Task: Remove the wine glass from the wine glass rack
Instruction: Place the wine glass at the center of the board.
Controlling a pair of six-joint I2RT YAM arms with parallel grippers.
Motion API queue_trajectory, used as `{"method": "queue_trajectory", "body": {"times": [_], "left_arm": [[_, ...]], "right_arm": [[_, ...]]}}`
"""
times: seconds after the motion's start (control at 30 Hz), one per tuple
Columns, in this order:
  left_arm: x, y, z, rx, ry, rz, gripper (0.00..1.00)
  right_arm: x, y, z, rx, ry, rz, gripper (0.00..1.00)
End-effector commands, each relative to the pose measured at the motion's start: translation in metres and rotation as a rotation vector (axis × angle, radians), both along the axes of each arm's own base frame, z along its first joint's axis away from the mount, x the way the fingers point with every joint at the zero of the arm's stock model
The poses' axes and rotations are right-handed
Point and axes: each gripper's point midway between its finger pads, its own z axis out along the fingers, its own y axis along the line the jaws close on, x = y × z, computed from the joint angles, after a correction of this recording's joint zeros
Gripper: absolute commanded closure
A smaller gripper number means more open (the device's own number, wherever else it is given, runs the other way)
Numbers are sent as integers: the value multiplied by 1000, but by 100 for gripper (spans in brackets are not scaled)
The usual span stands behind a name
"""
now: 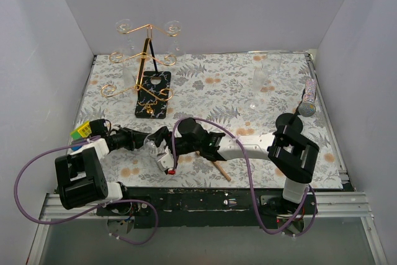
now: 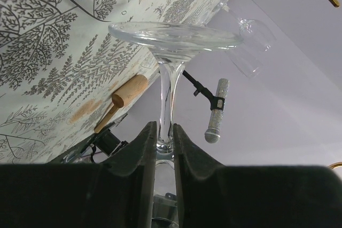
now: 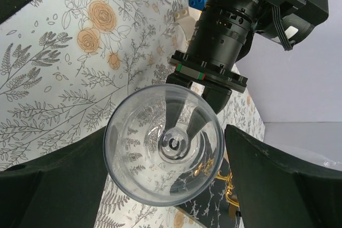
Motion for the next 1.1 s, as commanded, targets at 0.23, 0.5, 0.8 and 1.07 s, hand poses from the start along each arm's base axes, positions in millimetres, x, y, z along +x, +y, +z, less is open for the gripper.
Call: {"method": "queue_trajectory", "body": {"times": [0.23,0.5,0.8,1.07], "left_arm": [[-2,-7,19,-46,-41,-42,100],[2,-6,19,-42,-37,-42,91],[9,-5,19,-50,-32,-44,84],[10,-4,19,-47,-42,-55,85]], "right_arm": [[11,18,25,91,-77,-20,9],[16,12,31,88,-46,-47,9],[9,-10,33,25,20,0,9],[12,-8,23,1,47,-2,9]]}}
